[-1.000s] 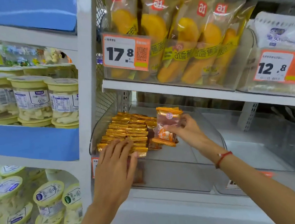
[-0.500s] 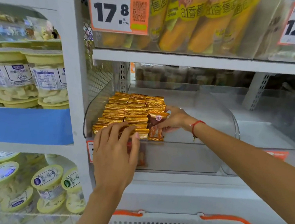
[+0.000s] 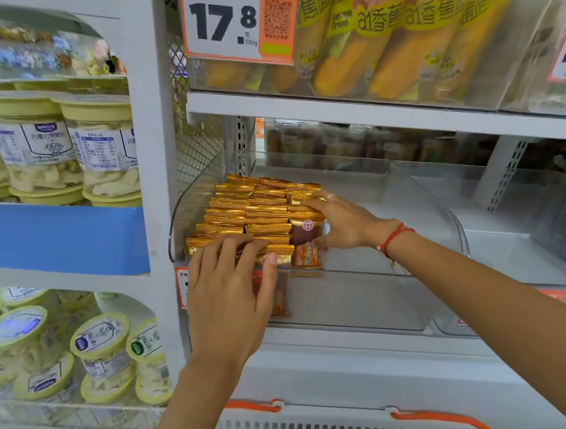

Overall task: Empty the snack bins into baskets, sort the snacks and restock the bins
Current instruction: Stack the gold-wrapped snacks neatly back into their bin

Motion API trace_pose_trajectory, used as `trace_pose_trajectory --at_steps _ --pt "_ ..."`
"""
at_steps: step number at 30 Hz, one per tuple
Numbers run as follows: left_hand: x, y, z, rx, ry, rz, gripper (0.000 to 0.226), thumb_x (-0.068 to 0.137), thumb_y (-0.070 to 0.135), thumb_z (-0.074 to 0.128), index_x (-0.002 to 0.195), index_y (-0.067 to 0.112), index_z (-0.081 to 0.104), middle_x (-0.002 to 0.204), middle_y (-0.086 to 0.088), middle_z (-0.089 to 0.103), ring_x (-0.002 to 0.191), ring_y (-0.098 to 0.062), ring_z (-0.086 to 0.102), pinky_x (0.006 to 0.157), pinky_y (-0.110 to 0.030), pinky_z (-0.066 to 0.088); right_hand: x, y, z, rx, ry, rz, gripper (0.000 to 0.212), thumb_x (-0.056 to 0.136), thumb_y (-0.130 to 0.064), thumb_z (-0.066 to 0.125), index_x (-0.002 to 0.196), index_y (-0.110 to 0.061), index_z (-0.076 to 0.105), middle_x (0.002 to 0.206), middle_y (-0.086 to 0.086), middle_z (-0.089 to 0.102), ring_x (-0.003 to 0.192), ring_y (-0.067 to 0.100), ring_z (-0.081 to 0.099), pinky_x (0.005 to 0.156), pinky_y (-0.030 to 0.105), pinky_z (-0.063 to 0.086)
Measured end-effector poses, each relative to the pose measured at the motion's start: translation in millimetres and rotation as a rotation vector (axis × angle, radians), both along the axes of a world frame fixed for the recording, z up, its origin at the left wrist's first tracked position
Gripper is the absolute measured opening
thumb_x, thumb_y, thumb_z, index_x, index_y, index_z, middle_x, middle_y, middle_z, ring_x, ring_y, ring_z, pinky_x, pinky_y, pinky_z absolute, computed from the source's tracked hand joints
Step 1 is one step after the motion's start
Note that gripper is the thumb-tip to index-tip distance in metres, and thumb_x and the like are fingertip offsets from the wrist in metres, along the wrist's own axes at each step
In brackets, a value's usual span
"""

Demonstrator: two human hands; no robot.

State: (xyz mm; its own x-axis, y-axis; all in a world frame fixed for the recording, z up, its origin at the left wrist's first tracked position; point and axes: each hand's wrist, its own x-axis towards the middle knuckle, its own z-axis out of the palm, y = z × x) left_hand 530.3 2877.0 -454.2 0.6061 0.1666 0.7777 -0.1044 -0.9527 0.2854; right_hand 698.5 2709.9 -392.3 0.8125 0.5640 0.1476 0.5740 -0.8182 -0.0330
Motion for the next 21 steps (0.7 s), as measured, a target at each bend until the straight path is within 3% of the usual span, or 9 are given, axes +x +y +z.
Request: trace_pose_trajectory --at_steps 5,13,18,21 --pt "0.8 0.2 -0.7 0.012 -0.013 0.001 0.041 0.099 0.042 0.036 0.108 0.019 0.069 0.114 0.002 0.063 0.11 -0.018 0.049 0.098 -0.031 0.03 -3.9 6.0 -8.8 0.064 -0.012 -0.014 0.082 0.074 -0.036 0.08 0.14 -0.015 0.036 0.14 0.005 0.03 0.11 0.026 0.053 0.087 0.042 0.053" --pt "1.6 0.7 -1.4 0.018 -0.028 -0.002 0.04 0.099 0.041 0.037 0.105 0.018 0.069 0.112 0.0 0.064 0.108 -0.018 0.048 0.096 -0.031 0.03 -8.1 15.7 -8.2 0.128 -0.07 -0.093 0.077 0.076 -0.021 0.08 0.135 -0.009 0.032 0.137 0.01 0.033 0.1 0.027 0.056 0.076 0.034 0.052" --pt "1.3 0.2 -1.7 0.005 -0.027 -0.01 0.041 0.099 0.042 0.036 0.106 0.018 0.069 0.112 0.0 0.064 0.109 -0.017 0.048 0.097 -0.03 0.029 -5.0 18.2 -5.5 0.224 0.151 -0.029 0.093 0.074 -0.01 0.08 0.147 -0.013 0.023 0.143 0.01 0.024 0.121 0.031 0.047 0.095 0.041 0.051" --pt "1.4 0.9 -1.8 0.013 -0.03 -0.015 0.04 0.099 0.041 0.036 0.105 0.018 0.068 0.112 0.0 0.064 0.108 -0.018 0.048 0.097 -0.03 0.03 -1.8 15.7 -3.3 0.181 0.227 -0.036 0.091 0.077 -0.012 0.078 0.149 -0.014 0.023 0.144 0.009 0.02 0.125 0.032 0.043 0.097 0.042 0.05"
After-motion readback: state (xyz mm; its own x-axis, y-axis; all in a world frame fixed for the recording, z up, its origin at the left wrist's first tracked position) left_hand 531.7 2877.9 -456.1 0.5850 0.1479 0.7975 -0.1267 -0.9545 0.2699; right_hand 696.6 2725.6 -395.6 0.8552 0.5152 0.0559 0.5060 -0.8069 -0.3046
